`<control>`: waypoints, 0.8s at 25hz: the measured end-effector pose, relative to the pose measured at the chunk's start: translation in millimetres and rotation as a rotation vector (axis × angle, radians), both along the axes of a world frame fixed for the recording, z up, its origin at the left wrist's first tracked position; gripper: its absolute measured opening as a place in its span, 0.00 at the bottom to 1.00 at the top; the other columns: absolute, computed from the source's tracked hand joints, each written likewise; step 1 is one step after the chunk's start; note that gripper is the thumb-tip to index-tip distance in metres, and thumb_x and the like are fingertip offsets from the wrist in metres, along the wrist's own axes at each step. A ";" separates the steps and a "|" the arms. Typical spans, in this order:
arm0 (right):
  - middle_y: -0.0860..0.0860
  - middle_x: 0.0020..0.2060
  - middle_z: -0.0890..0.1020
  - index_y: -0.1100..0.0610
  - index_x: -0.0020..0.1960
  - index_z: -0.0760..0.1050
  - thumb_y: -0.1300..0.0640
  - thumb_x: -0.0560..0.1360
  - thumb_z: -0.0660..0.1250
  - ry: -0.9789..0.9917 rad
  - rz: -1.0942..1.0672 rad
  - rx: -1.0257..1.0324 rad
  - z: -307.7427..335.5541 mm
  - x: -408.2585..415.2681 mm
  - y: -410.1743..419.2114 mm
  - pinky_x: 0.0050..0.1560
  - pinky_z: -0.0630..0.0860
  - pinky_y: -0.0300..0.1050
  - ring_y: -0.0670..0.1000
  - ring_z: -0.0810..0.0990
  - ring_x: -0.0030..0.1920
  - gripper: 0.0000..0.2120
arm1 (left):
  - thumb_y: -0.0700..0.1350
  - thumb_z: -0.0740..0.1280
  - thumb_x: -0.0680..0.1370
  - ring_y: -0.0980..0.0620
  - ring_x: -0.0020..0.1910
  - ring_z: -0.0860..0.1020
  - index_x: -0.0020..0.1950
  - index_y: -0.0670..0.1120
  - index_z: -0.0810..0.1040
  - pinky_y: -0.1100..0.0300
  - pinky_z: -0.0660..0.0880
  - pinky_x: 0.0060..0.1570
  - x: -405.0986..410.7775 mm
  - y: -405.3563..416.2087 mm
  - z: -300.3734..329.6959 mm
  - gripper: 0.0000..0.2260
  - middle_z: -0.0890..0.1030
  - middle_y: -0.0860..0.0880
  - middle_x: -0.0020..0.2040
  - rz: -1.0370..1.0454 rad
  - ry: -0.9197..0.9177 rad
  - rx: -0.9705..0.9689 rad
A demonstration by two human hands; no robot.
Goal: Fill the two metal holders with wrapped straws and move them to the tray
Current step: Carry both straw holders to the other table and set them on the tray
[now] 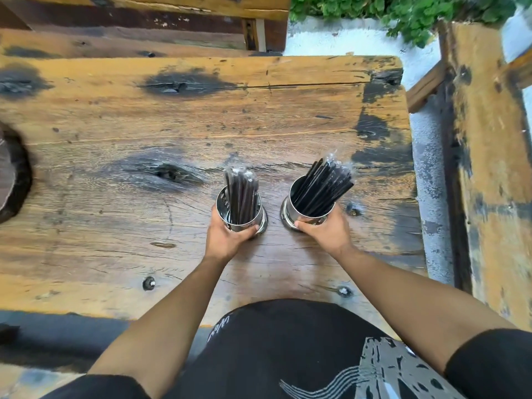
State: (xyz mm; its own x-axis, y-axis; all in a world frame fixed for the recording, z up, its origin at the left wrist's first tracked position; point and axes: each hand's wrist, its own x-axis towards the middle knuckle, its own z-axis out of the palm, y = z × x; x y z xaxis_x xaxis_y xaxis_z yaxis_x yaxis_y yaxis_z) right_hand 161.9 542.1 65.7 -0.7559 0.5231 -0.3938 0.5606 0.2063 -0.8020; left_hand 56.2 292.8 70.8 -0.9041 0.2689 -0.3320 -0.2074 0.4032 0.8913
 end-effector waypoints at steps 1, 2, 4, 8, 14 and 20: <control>0.46 0.57 0.83 0.50 0.65 0.74 0.40 0.57 0.82 -0.003 0.023 -0.008 2.7 5.1 -4.2 0.64 0.78 0.52 0.48 0.82 0.60 0.40 | 0.47 0.86 0.60 0.69 0.60 0.79 0.62 0.72 0.65 0.75 0.72 0.59 9.1 -4.5 2.6 0.42 0.80 0.69 0.58 0.012 0.007 0.008; 0.46 0.57 0.83 0.50 0.65 0.73 0.40 0.57 0.82 -0.001 0.051 -0.021 5.4 9.4 -9.2 0.64 0.78 0.52 0.49 0.82 0.60 0.41 | 0.43 0.86 0.62 0.68 0.59 0.79 0.63 0.69 0.66 0.75 0.73 0.58 18.6 -10.4 4.1 0.41 0.81 0.68 0.58 0.031 0.011 0.020; 0.47 0.57 0.83 0.49 0.65 0.73 0.40 0.57 0.82 0.015 0.097 -0.029 8.6 15.4 -19.3 0.64 0.78 0.53 0.48 0.81 0.59 0.41 | 0.37 0.84 0.64 0.61 0.60 0.81 0.65 0.60 0.68 0.67 0.76 0.61 35.7 -20.2 7.2 0.40 0.83 0.60 0.59 0.087 0.004 0.048; 0.45 0.60 0.80 0.46 0.66 0.71 0.36 0.55 0.80 0.044 0.192 -0.008 16.2 29.3 -46.0 0.66 0.76 0.53 0.48 0.79 0.62 0.43 | 0.38 0.85 0.64 0.51 0.63 0.81 0.67 0.53 0.68 0.55 0.76 0.67 73.4 -44.1 19.3 0.39 0.82 0.49 0.63 0.213 0.013 0.040; 0.45 0.60 0.79 0.38 0.64 0.68 0.37 0.55 0.81 0.080 0.382 0.012 21.4 39.7 -81.6 0.65 0.76 0.50 0.48 0.78 0.63 0.41 | 0.52 0.85 0.60 0.58 0.63 0.80 0.71 0.52 0.68 0.60 0.73 0.65 125.2 -88.0 30.2 0.44 0.82 0.56 0.62 0.369 0.065 -0.090; 0.45 0.60 0.78 0.31 0.61 0.64 0.37 0.55 0.80 0.109 0.531 -0.002 27.7 46.1 -131.0 0.64 0.75 0.47 0.47 0.77 0.62 0.40 | 0.52 0.85 0.59 0.63 0.58 0.81 0.66 0.50 0.70 0.67 0.75 0.62 170.3 -130.7 26.5 0.40 0.82 0.58 0.57 0.522 0.068 -0.102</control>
State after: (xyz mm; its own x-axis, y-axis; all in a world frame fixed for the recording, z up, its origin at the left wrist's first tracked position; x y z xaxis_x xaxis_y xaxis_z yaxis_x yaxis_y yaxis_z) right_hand 208.1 411.1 93.4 -0.9526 0.0573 -0.2987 0.2929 0.4374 -0.8502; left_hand 226.5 162.1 97.2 -0.9294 -0.2527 -0.2690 -0.3466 0.3468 0.8716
